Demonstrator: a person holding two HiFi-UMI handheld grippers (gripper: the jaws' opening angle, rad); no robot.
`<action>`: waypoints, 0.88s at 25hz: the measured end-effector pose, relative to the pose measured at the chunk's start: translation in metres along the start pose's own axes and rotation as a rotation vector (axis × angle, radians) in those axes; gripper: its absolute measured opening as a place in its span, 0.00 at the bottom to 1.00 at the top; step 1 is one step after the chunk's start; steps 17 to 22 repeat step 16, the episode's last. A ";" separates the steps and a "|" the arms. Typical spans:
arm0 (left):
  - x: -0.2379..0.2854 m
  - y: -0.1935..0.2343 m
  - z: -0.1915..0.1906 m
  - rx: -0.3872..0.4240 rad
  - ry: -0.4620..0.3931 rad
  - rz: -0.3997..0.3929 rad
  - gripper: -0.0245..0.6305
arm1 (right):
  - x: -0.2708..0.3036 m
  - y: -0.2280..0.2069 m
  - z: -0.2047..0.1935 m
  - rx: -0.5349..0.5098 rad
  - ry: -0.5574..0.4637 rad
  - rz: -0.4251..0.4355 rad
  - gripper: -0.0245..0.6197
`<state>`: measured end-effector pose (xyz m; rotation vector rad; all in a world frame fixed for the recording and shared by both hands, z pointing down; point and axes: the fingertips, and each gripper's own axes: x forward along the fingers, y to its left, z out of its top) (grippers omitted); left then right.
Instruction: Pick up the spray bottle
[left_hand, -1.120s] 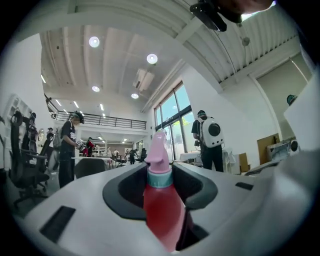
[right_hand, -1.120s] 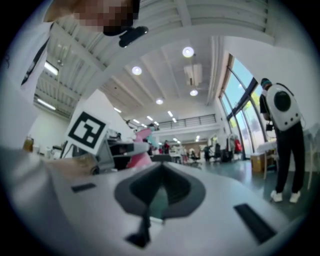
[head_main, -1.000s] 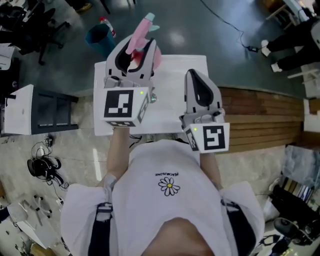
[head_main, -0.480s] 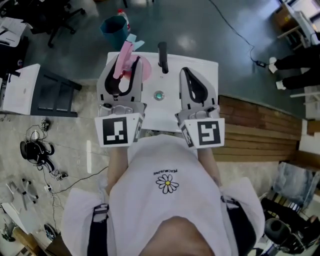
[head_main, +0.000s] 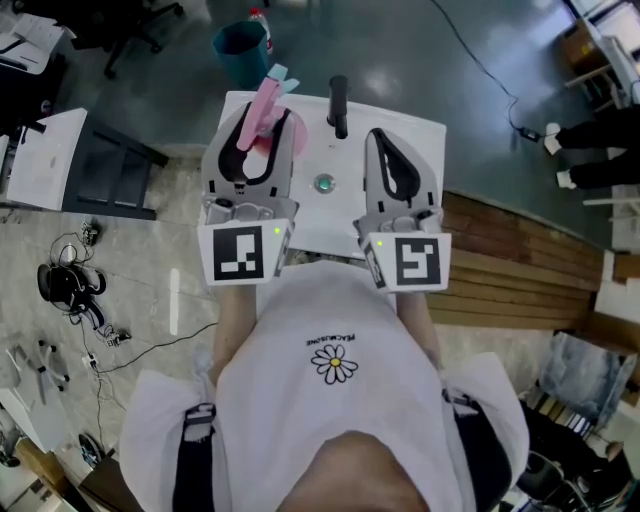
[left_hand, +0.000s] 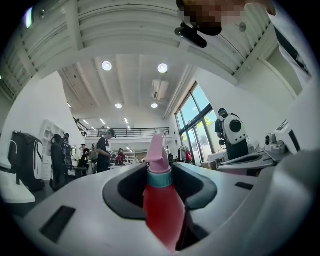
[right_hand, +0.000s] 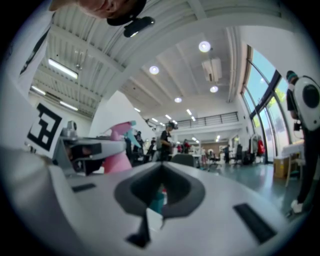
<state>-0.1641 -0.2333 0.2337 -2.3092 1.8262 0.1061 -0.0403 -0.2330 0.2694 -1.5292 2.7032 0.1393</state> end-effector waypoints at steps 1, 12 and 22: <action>-0.001 0.000 0.000 -0.001 -0.002 0.000 0.29 | 0.000 0.001 0.000 0.001 0.001 0.000 0.08; -0.005 0.007 0.002 -0.009 -0.013 0.015 0.29 | 0.000 0.006 0.001 -0.005 0.000 0.003 0.08; -0.006 0.007 0.004 -0.004 -0.016 0.013 0.29 | -0.002 0.007 0.000 -0.007 0.015 0.005 0.08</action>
